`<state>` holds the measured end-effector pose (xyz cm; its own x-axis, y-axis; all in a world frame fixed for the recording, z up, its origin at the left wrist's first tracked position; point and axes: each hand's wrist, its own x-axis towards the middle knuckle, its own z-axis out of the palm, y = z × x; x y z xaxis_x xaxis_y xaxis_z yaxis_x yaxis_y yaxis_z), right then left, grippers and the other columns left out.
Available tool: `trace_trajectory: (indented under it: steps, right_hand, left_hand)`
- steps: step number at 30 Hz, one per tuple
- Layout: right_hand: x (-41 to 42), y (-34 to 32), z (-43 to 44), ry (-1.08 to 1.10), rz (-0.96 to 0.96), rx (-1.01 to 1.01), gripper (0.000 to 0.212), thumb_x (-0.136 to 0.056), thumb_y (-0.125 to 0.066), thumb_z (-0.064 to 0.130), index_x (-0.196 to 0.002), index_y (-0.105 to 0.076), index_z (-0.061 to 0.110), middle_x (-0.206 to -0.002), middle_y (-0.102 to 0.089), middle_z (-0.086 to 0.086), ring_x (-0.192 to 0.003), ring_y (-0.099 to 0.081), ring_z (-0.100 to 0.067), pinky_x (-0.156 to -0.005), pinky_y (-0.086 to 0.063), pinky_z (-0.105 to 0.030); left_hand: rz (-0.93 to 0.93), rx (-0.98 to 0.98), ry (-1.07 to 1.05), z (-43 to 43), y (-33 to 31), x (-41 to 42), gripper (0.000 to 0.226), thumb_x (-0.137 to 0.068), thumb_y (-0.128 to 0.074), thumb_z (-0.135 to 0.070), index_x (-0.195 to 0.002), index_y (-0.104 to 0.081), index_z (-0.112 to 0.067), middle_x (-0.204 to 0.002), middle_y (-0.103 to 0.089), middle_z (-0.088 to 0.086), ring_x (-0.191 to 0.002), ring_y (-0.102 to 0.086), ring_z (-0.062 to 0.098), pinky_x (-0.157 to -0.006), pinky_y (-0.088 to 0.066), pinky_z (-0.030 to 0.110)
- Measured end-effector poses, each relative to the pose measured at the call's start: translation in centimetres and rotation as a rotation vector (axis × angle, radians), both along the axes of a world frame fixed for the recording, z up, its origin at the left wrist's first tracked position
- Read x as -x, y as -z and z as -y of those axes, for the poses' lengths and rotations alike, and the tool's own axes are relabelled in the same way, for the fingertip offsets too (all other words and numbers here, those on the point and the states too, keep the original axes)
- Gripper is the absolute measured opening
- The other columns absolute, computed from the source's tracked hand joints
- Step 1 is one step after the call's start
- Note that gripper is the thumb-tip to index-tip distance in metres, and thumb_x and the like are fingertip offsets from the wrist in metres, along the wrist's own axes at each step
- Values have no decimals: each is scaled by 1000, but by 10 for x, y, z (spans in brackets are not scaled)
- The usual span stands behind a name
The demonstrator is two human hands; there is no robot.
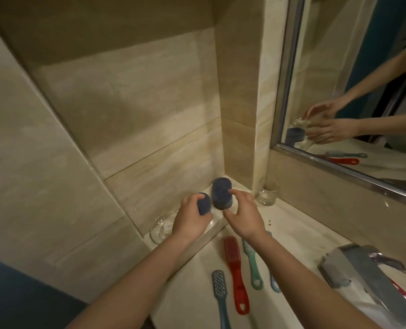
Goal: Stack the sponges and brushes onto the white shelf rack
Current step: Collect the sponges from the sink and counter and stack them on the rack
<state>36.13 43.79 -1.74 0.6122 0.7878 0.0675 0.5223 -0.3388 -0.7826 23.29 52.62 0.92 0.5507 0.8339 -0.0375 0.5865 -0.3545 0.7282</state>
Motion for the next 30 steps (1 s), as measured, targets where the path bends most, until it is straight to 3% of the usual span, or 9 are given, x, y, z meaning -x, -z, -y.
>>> trace_trajectory:
  steps: [2, 3, 7, 10, 12, 19, 26, 28, 30]
  right_hand:
    - [-7, 8, -15, 8, 44, 35, 59, -84, -63, 22, -141, -45, 21, -141, -45, -6, -131, -40, -24, -104, -36, -33]
    - [-11, 12, -22, 7, 73, 58, 59, -85, -62, 23, -141, -45, 22, -141, -45, -6, -132, -38, -25, -104, -35, -33]
    - [-23, 27, -46, -24, 124, 157, 61, -86, -60, 27, -144, -41, 27, -149, -34, -7, -137, -29, -28, -108, -32, -35]
    - [-29, 34, -62, -84, 152, 192, 61, -86, -59, 28, -144, -41, 30, -156, -26, -7, -140, -26, -30, -111, -31, -36]
    - [-30, 38, -69, -135, 179, 213, 61, -88, -57, 27, -146, -39, 33, -160, -17, -6, -145, -17, -32, -116, -25, -37]
    - [-37, 50, -79, -266, 220, 339, 58, -88, -54, 21, -141, -42, 42, -163, 5, -2, -148, 6, -36, -120, -8, -39]
    - [-34, 50, -62, -116, 221, 223, 17, -87, -55, 19, -100, -61, 29, -156, -23, -3, -133, -32, -32, -104, -32, -37]
    - [-33, 49, -56, -49, 174, 130, 12, -88, -55, 18, -93, -63, 26, -151, -33, -2, -130, -37, -31, -102, -34, -37]
    - [-31, 47, -47, 47, 82, 8, 12, -88, -55, 16, -92, -62, 24, -144, -41, -2, -127, -40, -28, -99, -35, -35]
  left_hand:
    - [-31, -54, 34, -7, 2, -6, 35, -80, -62, -13, -96, -52, -42, -113, -40, -10, -110, -55, 19, -83, -44, 27]
    - [-54, -75, 51, -11, 4, -9, 35, -80, -62, -14, -97, -51, -43, -115, -40, -11, -108, -56, 18, -83, -46, 28]
    - [-207, -197, 81, -26, 15, -21, 55, -84, -63, -25, -135, -44, -24, -140, -37, -3, -116, -52, 20, -99, -43, 37]
    - [-476, -381, 119, -35, 21, -29, 64, -83, -62, -36, -140, -37, -24, -147, -31, -1, -126, -46, 20, -118, -10, 51]
    - [-613, -448, 162, -39, 26, -32, 65, -83, -60, -41, -140, -34, -24, -150, -26, 2, -127, -46, 20, -115, 2, 56]
    - [-855, -470, 176, -45, 43, -39, 75, -87, -52, -54, -146, -24, -19, -149, -27, 7, -114, -57, 27, -114, 4, 60]
    - [-825, -532, 143, -35, 46, -41, 70, -86, -51, -51, -144, -28, -20, -143, -33, 6, -115, -53, 29, -113, 8, 62]
    - [-731, -533, 123, -32, 46, -40, 71, -85, -52, -50, -145, -26, -22, -146, -27, 6, -119, -49, 29, -116, -2, 57]
    - [-562, -488, 100, -27, 43, -38, 73, -84, -55, -47, -147, -23, -25, -151, -18, 8, -123, -43, 31, -114, -24, 48]
